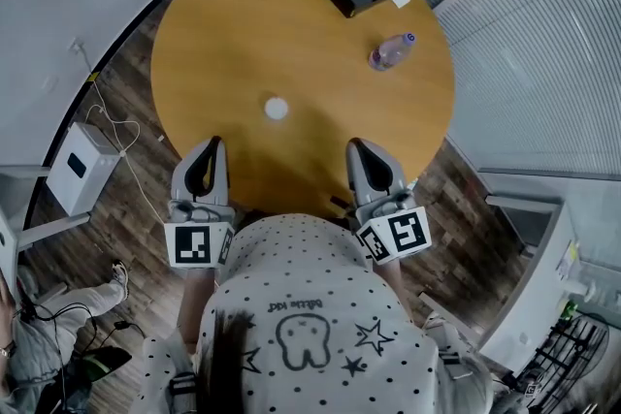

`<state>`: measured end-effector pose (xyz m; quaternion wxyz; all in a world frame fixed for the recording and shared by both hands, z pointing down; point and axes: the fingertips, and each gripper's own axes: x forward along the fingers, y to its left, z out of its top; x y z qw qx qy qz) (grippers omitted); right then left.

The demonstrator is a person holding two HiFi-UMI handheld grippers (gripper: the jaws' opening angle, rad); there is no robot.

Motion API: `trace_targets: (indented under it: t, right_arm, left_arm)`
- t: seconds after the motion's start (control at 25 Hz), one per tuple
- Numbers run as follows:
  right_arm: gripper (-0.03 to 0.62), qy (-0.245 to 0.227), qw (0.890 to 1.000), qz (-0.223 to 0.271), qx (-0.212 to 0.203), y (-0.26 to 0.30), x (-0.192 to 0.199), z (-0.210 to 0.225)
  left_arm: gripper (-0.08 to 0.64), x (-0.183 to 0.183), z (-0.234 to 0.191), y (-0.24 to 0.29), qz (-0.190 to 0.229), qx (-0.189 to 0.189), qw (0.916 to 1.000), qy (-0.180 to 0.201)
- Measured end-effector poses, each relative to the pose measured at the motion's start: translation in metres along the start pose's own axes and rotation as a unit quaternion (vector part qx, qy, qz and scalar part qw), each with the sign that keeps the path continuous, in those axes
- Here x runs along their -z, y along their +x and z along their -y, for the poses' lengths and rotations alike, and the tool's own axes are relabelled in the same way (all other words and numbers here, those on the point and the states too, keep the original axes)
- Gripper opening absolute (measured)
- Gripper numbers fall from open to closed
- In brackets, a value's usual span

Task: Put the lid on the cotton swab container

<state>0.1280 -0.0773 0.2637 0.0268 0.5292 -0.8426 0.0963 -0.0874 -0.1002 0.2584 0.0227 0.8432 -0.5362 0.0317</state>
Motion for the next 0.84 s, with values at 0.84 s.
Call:
trace_targets:
  t: [0.84]
  right_arm:
    - [0.003, -0.008, 1.000, -0.006, -0.002, 0.0040, 0.0025, -0.0030]
  left_arm:
    - [0.011, 0.0005, -0.0017, -0.0014, 0.002, 0.000, 1.0000, 0.001]
